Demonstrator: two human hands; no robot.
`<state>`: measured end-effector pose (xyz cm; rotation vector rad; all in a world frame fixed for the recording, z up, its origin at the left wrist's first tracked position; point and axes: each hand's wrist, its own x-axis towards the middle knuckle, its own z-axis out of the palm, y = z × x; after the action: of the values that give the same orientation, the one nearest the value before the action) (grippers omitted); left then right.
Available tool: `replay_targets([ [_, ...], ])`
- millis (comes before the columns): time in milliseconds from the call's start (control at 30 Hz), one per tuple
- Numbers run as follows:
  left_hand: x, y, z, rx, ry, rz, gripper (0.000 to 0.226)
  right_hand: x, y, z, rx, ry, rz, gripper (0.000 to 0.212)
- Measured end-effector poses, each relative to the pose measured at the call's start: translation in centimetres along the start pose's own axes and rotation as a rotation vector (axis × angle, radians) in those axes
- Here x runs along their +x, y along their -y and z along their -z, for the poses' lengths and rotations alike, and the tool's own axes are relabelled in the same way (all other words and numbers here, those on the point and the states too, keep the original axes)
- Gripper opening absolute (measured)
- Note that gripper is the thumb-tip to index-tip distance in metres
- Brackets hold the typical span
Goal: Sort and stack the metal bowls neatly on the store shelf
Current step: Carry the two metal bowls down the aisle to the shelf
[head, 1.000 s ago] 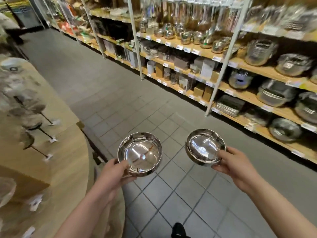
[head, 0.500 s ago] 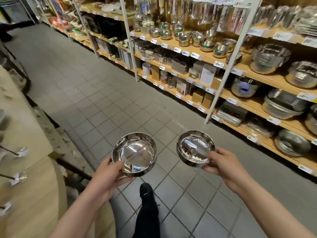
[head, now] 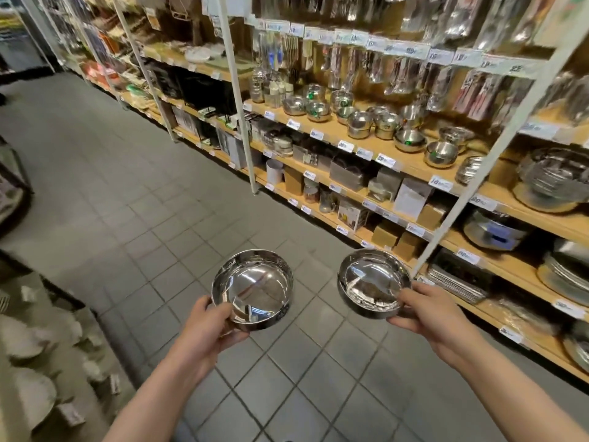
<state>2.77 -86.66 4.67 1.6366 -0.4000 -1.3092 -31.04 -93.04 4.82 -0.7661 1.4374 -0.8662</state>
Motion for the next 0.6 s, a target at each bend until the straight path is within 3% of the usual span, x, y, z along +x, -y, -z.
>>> replay_targets([
  [267,11.7,-8.1,-5.5,0.028,0.042,0.01,0.028,11.5,6.4,-3.0,0.035,-0.047,-0.005,0.017],
  [600,28.4,-18.5,-15.6,0.099,0.084,-0.033,0.025,32.4,15.4,-3.4,0.07,-0.106,-0.024,0.016],
])
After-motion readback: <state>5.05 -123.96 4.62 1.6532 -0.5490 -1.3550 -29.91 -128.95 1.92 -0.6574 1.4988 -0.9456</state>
